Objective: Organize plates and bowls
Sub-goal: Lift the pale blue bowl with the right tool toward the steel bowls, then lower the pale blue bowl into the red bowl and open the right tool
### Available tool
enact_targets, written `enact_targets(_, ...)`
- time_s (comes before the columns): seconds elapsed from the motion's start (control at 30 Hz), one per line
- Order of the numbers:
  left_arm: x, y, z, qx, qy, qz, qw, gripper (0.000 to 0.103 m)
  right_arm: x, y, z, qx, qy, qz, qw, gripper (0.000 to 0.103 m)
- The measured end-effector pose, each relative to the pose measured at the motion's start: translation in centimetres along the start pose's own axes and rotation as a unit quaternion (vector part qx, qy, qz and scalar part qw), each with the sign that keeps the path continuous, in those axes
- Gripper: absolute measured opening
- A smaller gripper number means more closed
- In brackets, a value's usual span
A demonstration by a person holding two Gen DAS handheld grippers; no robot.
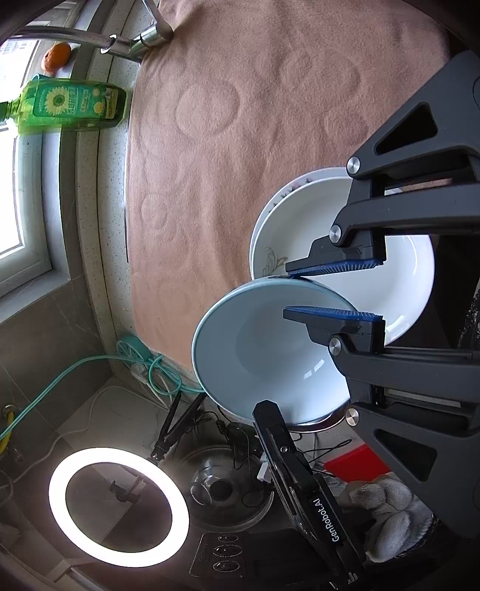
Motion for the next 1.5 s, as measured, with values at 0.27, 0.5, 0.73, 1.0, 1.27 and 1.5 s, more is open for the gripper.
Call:
enact_targets(0.27,2.5,0.3,-4.6,0.035,-0.03,0.012,0.9989,0.011,-3.0,0.3,-4.6,0.031,-0.026,-0.024,0.999,0.017)
enact_targets(0.5,4.2,1.1,-8.1,0.069,-0.052,0.018,0.9961,0.011,-5.5,0.9,-7.8,0.059,-0.043,-0.05,0.996,0.017)
enact_targets(0.73,5.3,2.9,-11.5,0.107,-0.073,0.014,0.9915,0.011,-8.0,2.0,-10.2,0.082,-0.051,-0.071,0.993,0.017)
enact_targets(1.0,5.5,4.2,-13.1,0.131,-0.081,0.006,0.9881,0.011,-9.8,3.0,-10.9,0.096,-0.049,-0.089,0.99,0.017)
enact_targets(1.27,5.1,5.0,-14.1,0.14,-0.085,-0.006,0.9865,0.011,-11.5,3.7,-11.2,0.096,-0.045,-0.108,0.989,0.017)
enact_targets(1.5,4.6,5.6,-14.8,0.141,-0.091,-0.018,0.9857,0.011,-12.0,3.8,-11.7,0.106,-0.04,-0.109,0.988,0.019)
Point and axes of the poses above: each gripper's, at about its wrist camera, not at the fingertips, and x roughly against the way its jaws point, z to its right, y to its underside, the point moved 6 cm from there along -x, roughly the way its jaws point, and after that the axes turned 13 degrees about z, right-handed, at the moved point
